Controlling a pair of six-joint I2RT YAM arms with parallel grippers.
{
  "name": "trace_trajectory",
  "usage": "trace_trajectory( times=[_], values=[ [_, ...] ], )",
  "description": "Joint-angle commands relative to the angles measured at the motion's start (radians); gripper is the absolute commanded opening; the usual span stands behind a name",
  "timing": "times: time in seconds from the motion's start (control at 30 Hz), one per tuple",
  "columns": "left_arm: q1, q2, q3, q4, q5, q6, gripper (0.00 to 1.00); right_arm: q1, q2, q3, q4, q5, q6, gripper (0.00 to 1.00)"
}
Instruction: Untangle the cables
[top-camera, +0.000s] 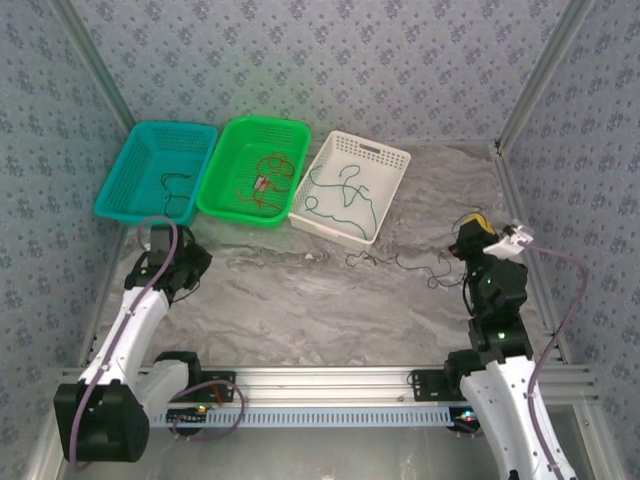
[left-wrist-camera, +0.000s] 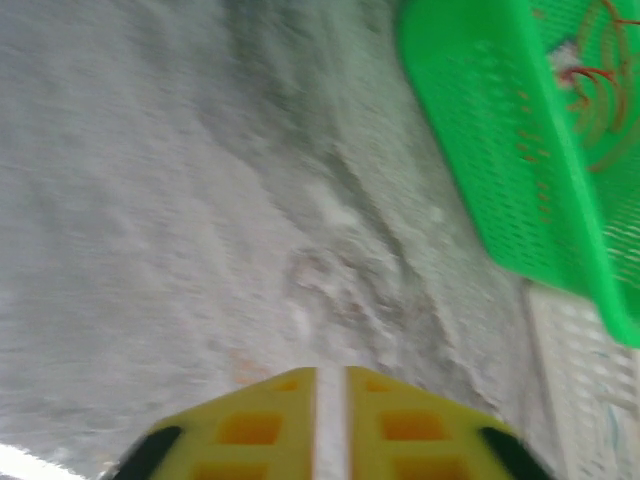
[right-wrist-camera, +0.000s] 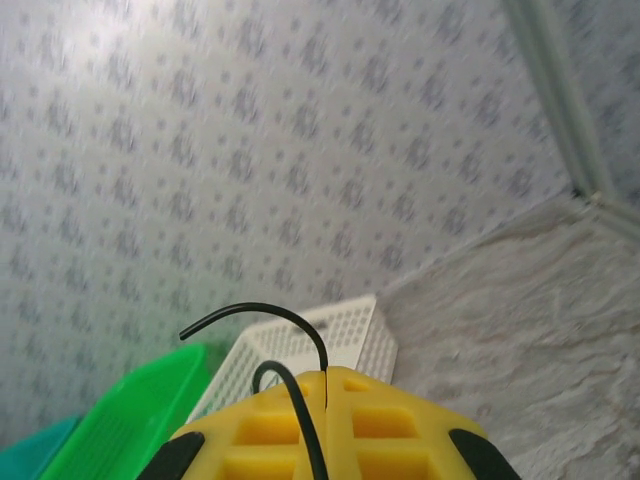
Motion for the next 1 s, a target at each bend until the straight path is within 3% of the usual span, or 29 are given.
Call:
trace_trajectory(
  times=[0.0, 0.17, 0.23, 0.27, 0.4, 0.57, 0.67, 0.77, 0.97],
  values=[
    [-0.043, 0.034, 0.019, 0.15, 0.172, 0.083, 0.32, -0.002, 0.074, 0.057, 0.019, -0.232, -0.05, 0.0],
    [-0.221, 0.073, 0.086, 0.204, 0.144, 0.223, 0.73, 0.044, 0.183, 0.128, 0.075, -0.473, -0.093, 0.0],
    [-0.31, 0.082, 0.105, 0.277, 0.192, 0.291, 0.96, 0.106, 0.232, 0.177, 0.047, -0.527, -0.139, 0.0],
    [-0.352, 0.084, 0.114, 0.316, 0.222, 0.321, 0.99, 0.136, 0.252, 0.2, 0.031, -0.534, -0.161, 0.0],
    [-0.545, 0.084, 0.131, 0.498, 0.259, 0.499, 0.99, 0.288, 0.334, 0.284, -0.02, -0.524, -0.245, 0.0],
    [-0.669, 0.129, 0.099, 0.771, 0.306, 0.684, 0.99, 0.375, 0.435, 0.372, -0.027, -0.555, -0.241, 0.0],
    [-0.725, 0.181, 0.105, 0.871, 0.341, 0.773, 0.99, 0.407, 0.476, 0.412, -0.028, -0.568, -0.225, 0.0],
    [-0.768, 0.244, 0.151, 0.868, 0.347, 0.838, 0.99, 0.429, 0.503, 0.426, 0.005, -0.597, -0.206, 0.0],
    [-0.784, 0.352, 0.197, 0.962, 0.282, 0.813, 0.98, 0.451, 0.529, 0.43, 0.066, -0.625, -0.17, 0.0]
  ],
)
